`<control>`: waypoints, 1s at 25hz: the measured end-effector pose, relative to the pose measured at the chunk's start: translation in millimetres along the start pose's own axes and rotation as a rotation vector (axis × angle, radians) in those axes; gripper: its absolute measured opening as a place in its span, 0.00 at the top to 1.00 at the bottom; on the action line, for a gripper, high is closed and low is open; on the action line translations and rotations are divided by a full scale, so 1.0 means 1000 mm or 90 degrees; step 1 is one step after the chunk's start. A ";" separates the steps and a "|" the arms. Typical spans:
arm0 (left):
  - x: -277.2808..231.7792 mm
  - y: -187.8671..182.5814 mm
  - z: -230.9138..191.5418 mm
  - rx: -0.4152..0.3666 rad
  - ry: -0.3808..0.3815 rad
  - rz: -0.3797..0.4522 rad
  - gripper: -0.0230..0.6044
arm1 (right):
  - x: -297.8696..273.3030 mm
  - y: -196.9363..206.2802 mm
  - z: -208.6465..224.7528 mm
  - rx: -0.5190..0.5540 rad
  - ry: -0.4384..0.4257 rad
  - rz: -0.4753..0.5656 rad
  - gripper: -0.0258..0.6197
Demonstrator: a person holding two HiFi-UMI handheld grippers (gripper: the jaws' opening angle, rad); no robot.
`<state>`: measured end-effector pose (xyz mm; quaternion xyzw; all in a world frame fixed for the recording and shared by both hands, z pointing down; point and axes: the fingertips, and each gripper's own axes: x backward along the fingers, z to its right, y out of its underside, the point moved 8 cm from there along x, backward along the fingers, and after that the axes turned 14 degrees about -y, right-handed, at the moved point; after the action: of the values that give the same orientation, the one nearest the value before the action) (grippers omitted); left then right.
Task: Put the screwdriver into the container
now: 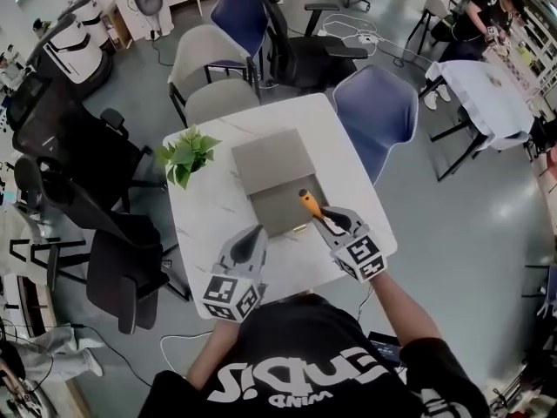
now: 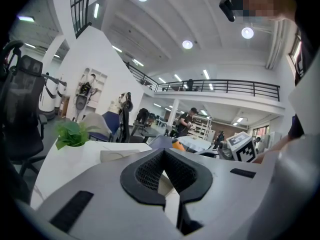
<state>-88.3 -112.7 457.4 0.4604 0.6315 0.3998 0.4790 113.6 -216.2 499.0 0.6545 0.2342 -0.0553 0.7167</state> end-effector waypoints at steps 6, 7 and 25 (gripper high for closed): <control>0.001 -0.002 -0.003 0.013 -0.015 0.003 0.94 | -0.027 0.009 0.010 0.113 -0.048 -0.105 0.85; 0.001 -0.001 -0.004 0.016 -0.018 0.002 0.94 | -0.032 0.011 0.011 0.130 -0.056 -0.120 0.85; 0.000 0.004 -0.022 0.027 -0.061 -0.021 0.94 | -0.120 0.057 0.037 0.280 -0.174 -0.296 0.86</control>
<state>-109.3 -113.2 466.2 0.4785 0.6235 0.3563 0.5053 38.9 -271.2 601.8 0.7088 0.2612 -0.3533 0.5518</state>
